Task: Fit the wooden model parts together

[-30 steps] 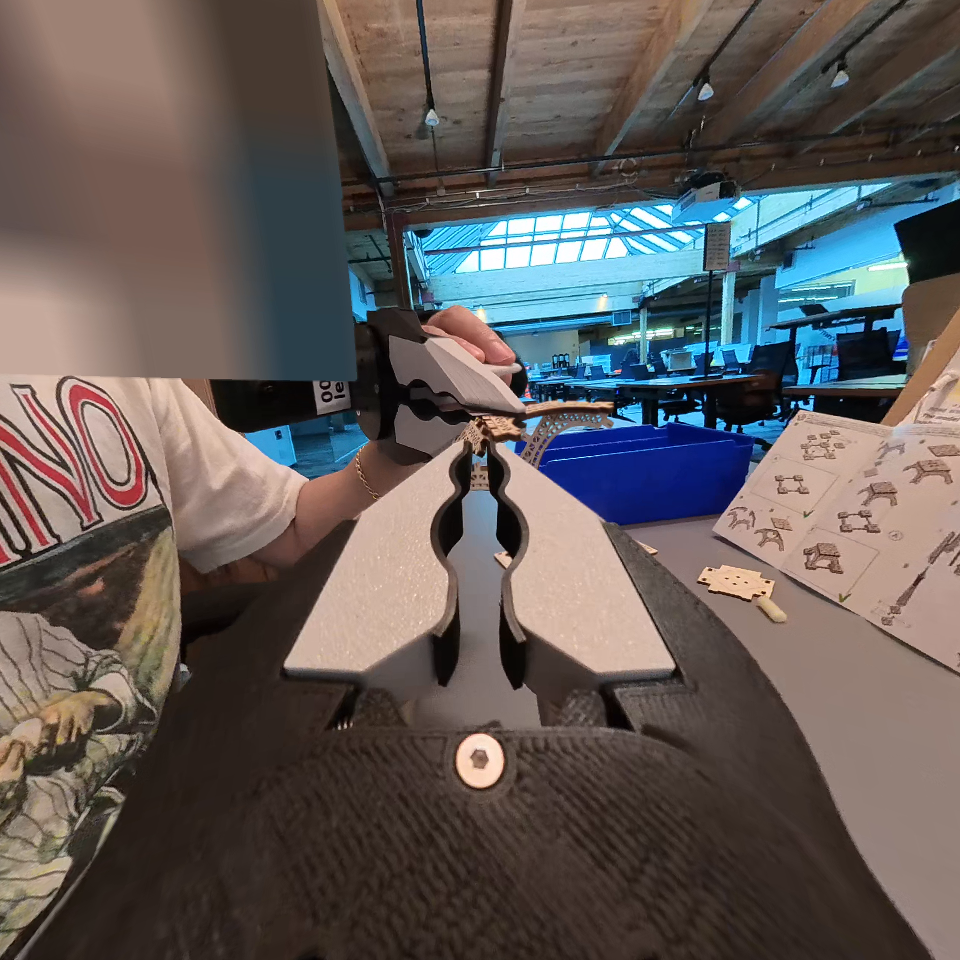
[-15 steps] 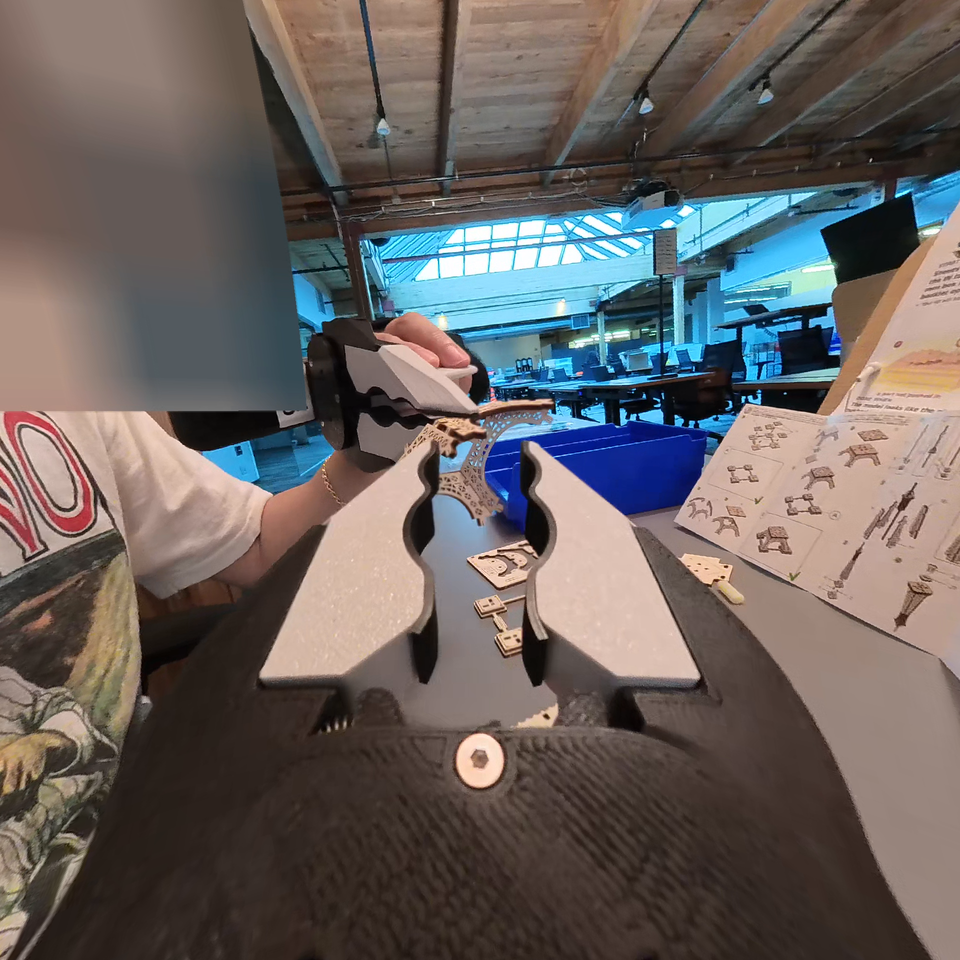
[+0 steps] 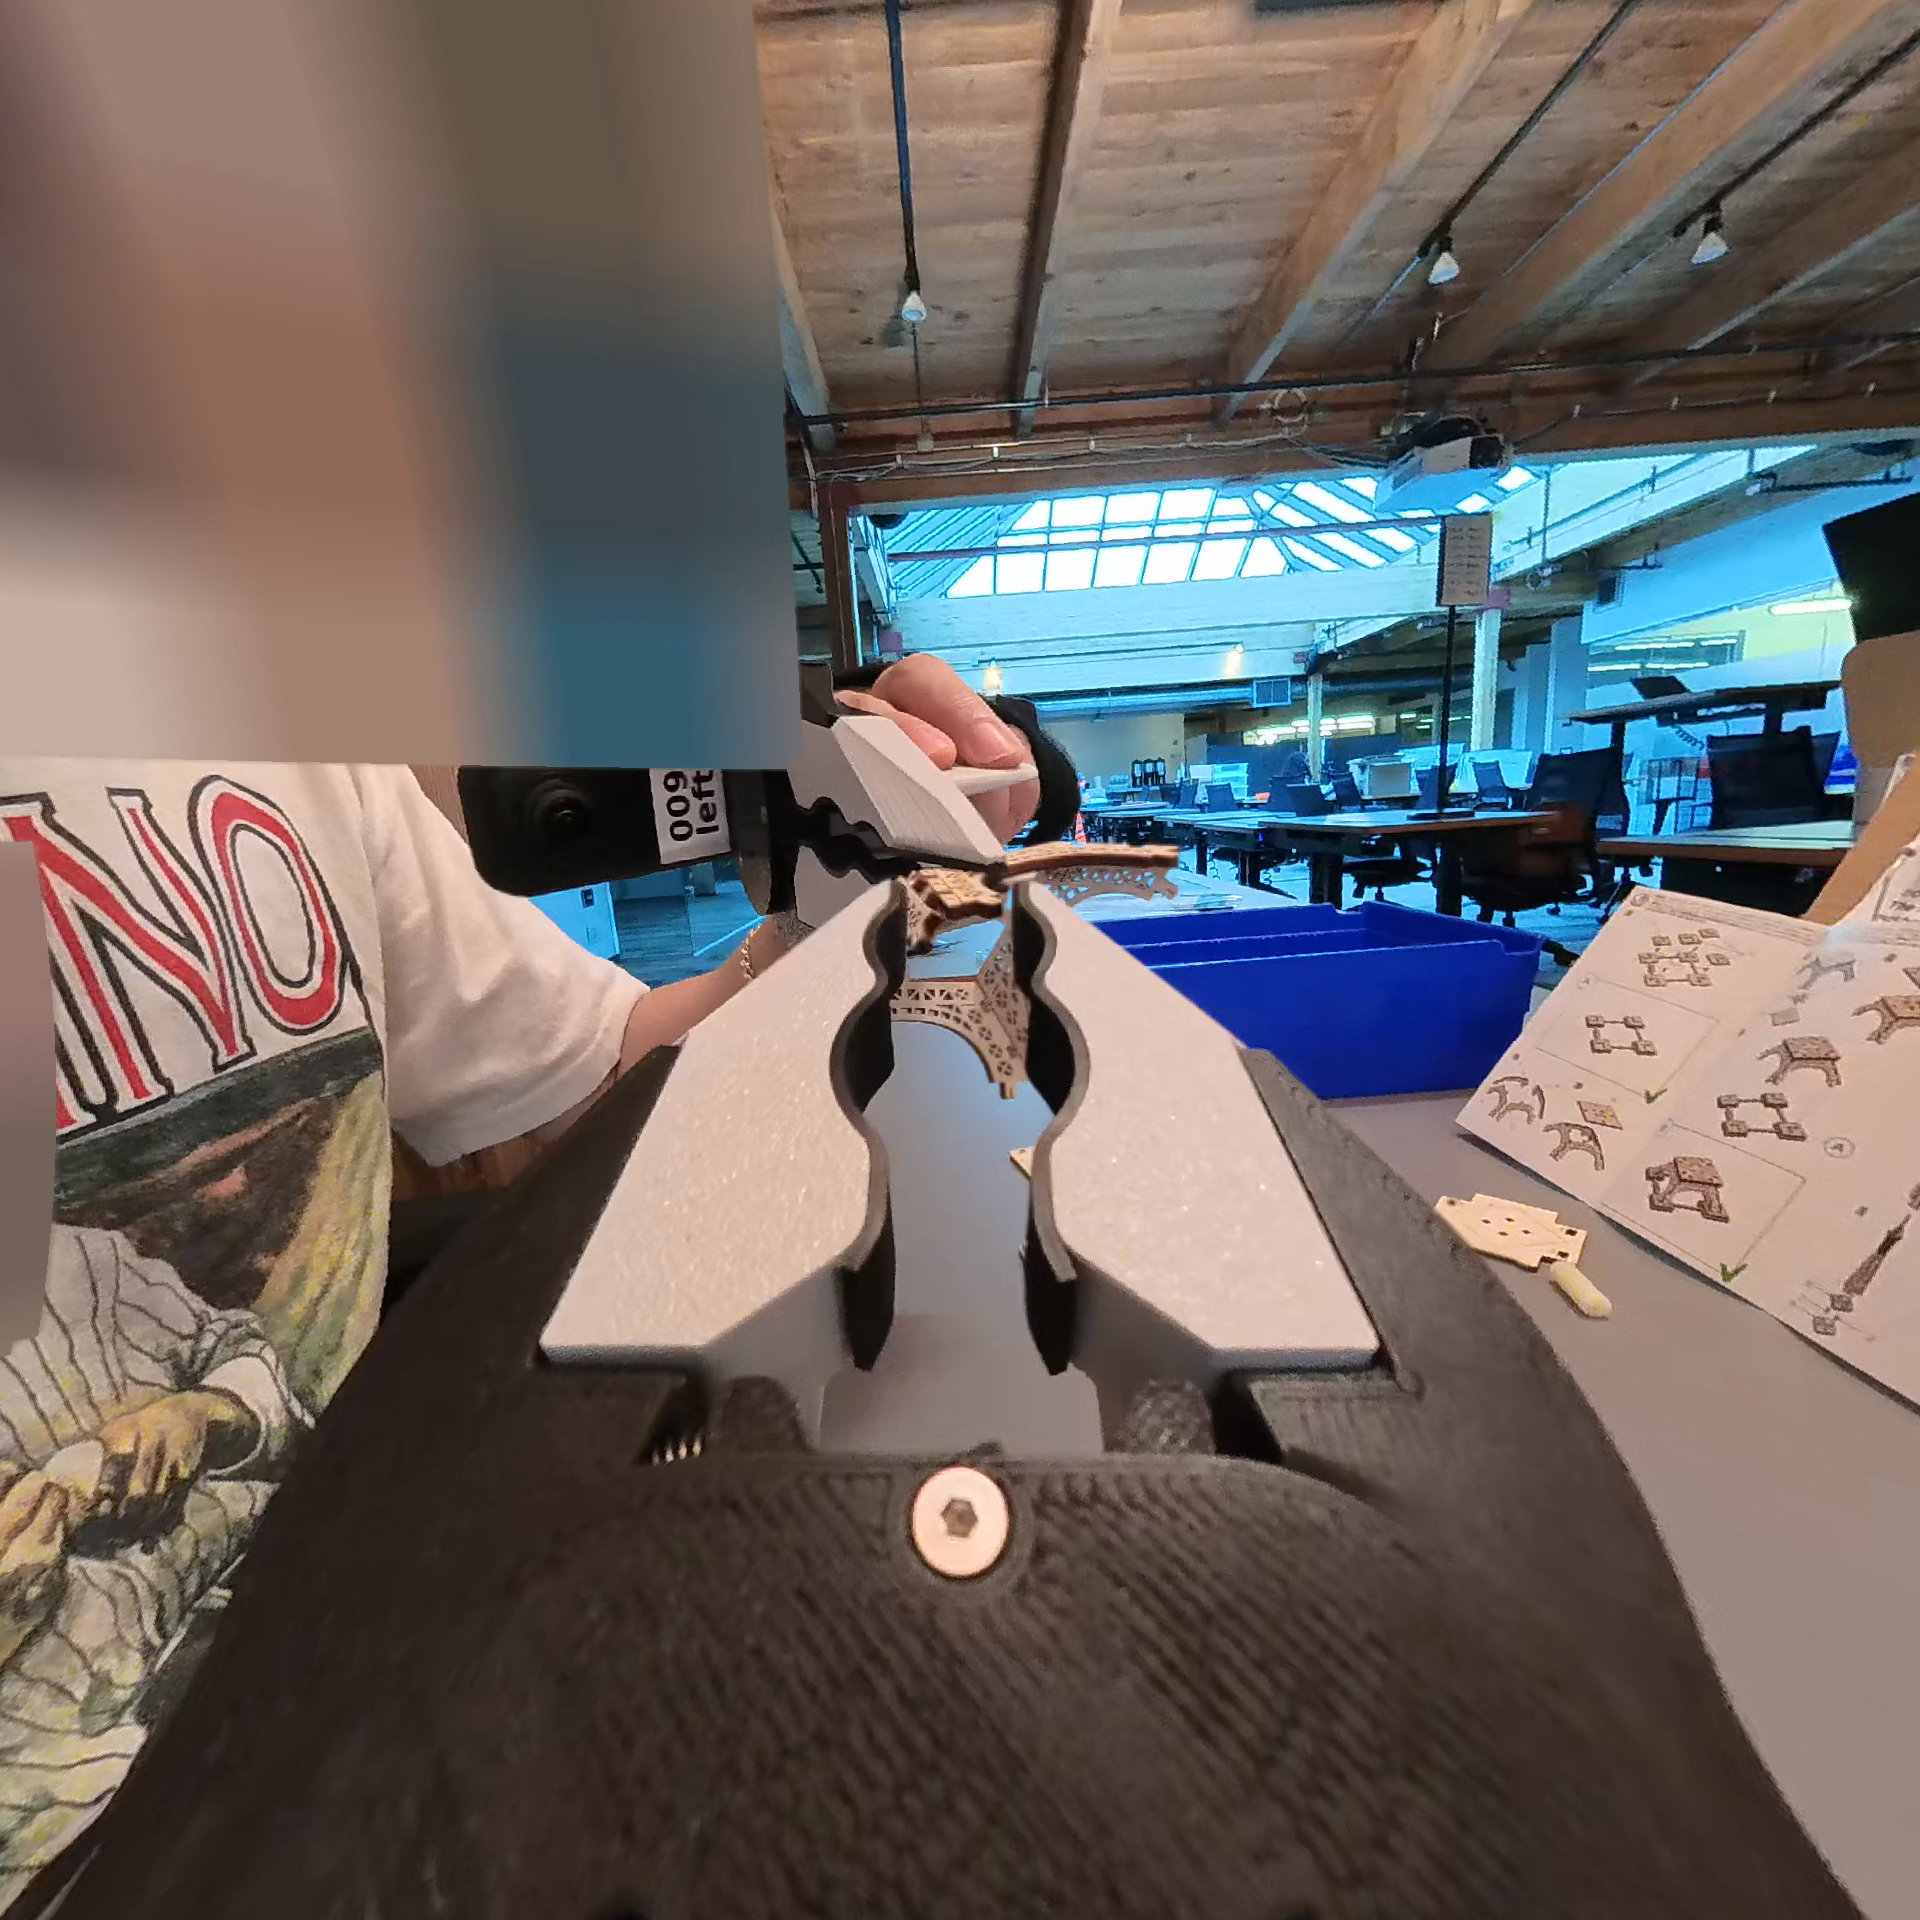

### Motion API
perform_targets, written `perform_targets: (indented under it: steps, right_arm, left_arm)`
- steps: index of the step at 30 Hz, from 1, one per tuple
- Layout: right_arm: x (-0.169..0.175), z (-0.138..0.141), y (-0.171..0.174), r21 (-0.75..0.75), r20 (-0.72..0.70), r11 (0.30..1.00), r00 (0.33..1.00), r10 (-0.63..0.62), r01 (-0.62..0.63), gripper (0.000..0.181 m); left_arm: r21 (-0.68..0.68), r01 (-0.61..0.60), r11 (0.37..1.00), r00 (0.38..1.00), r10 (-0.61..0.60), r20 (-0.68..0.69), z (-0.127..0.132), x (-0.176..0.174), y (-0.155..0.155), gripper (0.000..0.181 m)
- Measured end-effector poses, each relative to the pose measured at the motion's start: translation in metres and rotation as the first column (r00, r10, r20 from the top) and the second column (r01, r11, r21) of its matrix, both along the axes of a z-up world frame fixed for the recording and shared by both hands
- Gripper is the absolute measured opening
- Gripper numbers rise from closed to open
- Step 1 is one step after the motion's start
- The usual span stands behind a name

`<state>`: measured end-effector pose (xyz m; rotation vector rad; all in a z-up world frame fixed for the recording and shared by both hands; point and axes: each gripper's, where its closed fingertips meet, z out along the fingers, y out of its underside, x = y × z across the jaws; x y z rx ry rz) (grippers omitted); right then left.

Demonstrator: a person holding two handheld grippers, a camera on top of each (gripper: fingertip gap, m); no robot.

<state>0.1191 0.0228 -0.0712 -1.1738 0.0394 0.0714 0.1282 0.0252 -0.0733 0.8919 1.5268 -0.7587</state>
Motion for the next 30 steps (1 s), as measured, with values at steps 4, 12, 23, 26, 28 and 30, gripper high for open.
perform_targets:
  steps: [4,12,23,26,28,30]
  right_arm:
    - [-0.005,0.002,0.000,0.003,0.044,1.000,0.999,0.000,0.000,0.015]
    - [-0.012,0.004,0.000,-0.016,0.152,0.999,0.988,-0.032,0.035,0.015]
    - [0.003,0.012,-0.013,0.052,0.095,0.995,0.991,-0.095,0.090,0.014]
    - [0.009,0.013,-0.016,0.058,0.098,0.988,0.984,-0.147,0.142,0.013]
    - [0.011,0.010,-0.013,0.033,0.101,0.986,0.981,-0.164,0.161,0.014]
    - [0.011,0.011,-0.011,0.040,0.099,0.985,0.980,-0.173,0.170,0.013]
  left_arm:
    - [-0.009,0.015,1.000,1.000,-0.015,-0.017,0.001,-0.003,-0.001,0.000]
    - [-0.018,0.035,0.999,0.998,-0.036,-0.058,0.003,-0.009,-0.001,0.001]
    - [-0.059,-0.036,0.998,0.998,0.033,-0.054,0.013,0.002,0.009,0.019]
    - [-0.096,-0.038,0.995,0.986,0.021,-0.165,0.018,0.000,0.015,0.019]
    - [-0.146,0.010,0.989,0.957,-0.052,-0.286,0.020,-0.010,0.011,0.017]
    - [-0.167,-0.007,0.986,0.936,-0.053,-0.348,0.020,-0.011,0.007,0.017]
